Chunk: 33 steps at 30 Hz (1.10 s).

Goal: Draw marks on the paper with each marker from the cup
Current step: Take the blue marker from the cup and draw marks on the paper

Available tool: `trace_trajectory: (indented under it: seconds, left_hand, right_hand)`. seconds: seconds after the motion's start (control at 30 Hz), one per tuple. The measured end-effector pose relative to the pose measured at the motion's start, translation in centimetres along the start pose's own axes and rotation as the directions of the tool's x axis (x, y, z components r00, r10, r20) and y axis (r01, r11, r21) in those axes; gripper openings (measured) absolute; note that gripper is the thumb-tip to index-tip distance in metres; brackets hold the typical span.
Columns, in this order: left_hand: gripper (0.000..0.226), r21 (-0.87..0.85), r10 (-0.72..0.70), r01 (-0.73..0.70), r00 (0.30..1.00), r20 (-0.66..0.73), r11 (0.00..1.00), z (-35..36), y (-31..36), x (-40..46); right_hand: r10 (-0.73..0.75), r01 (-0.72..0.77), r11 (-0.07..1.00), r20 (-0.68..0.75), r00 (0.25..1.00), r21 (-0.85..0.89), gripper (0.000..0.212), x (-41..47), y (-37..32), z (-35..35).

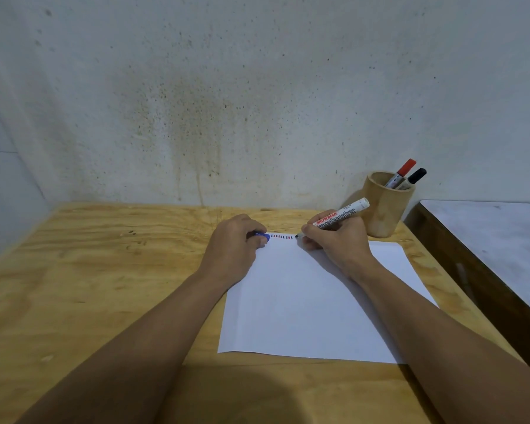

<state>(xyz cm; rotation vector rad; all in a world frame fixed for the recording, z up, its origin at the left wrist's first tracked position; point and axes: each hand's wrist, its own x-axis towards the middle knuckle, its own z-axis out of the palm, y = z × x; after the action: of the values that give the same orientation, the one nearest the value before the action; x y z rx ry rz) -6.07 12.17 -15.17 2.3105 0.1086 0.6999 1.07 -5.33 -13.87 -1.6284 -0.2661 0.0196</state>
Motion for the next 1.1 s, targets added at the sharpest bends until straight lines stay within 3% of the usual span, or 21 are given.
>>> trace_trajectory:
  seconds: [0.53, 0.67, 0.83, 0.93, 1.1]
  left_hand:
    - [0.016, -0.016, -0.032, 0.032, 0.999, 0.017, 0.999, -0.1, 0.0, 0.0]
    - [0.016, -0.217, -0.201, 0.2, 0.979, 0.017, 0.955, -0.7, 0.2, 0.2]
    - [0.015, -0.528, -0.329, 0.295, 0.944, 0.03, 0.797, -1.0, 2.6, 1.1]
    - [0.014, -0.65, -0.286, 0.291, 0.951, 0.117, 0.702, -0.9, 4.1, 1.7]
    - [0.016, -0.686, -0.223, 0.291, 0.956, 0.189, 0.667, -0.3, 5.6, 1.8]
  right_hand:
    - [-0.034, 0.033, 0.998, -0.025, 0.999, -0.051, 0.012, 0.5, 0.3, -0.4]
    - [0.005, 0.003, 0.989, -0.061, 0.998, 0.145, 0.022, 0.5, -1.5, -1.3]
    - [0.046, -0.075, 0.951, 0.102, 0.994, 0.301, 0.01, 0.1, -4.4, -2.2]
    - [0.031, -0.071, 0.936, 0.121, 0.992, 0.344, 0.007, -0.8, -5.3, -2.3]
    - [-0.023, 0.0, 0.953, 0.073, 0.997, 0.301, 0.006, -1.7, -6.3, -2.8]
